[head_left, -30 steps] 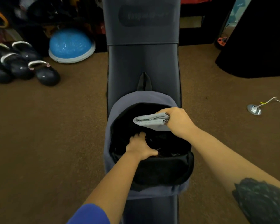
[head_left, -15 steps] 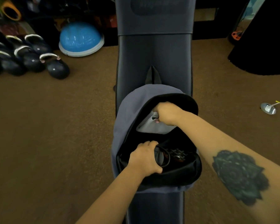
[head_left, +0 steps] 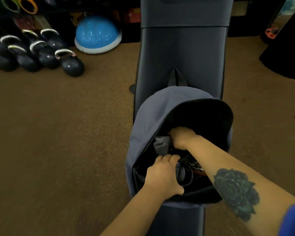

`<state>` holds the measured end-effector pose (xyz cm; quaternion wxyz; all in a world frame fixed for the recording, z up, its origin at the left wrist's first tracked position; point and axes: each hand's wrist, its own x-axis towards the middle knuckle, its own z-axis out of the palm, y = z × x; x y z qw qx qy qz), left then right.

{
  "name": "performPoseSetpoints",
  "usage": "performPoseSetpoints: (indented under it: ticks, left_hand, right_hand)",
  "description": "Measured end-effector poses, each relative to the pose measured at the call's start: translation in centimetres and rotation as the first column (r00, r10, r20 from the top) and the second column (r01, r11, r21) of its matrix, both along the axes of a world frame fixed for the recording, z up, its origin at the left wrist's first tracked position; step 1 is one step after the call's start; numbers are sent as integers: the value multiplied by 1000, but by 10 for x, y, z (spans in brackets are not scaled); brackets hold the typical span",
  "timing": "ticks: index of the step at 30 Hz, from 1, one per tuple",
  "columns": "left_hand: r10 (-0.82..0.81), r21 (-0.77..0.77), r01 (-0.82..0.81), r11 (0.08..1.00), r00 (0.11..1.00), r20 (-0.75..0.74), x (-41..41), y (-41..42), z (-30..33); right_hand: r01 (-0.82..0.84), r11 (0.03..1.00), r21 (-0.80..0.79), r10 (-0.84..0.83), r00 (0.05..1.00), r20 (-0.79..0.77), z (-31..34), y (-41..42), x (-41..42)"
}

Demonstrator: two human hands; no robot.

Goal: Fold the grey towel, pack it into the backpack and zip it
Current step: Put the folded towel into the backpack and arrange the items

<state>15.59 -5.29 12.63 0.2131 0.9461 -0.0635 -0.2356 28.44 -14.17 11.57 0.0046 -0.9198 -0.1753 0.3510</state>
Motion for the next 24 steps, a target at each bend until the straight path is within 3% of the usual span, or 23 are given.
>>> performPoseSetpoints:
  ticks: [4, 10, 24]
  left_hand:
    - [-6, 11, 6, 1000, 1000, 3, 0, 0, 0]
    - [-15, 21, 15, 1000, 1000, -11, 1, -1, 0]
    - [-13, 63, 21, 998, 993, -121, 23, 1, 5]
  right_hand:
    - [101, 993, 58, -107, 986, 130, 3, -11, 2]
    - [79, 991, 110, -85, 995, 43, -7, -2, -10]
    - [303, 898, 320, -331, 943, 35, -4, -54, -11]
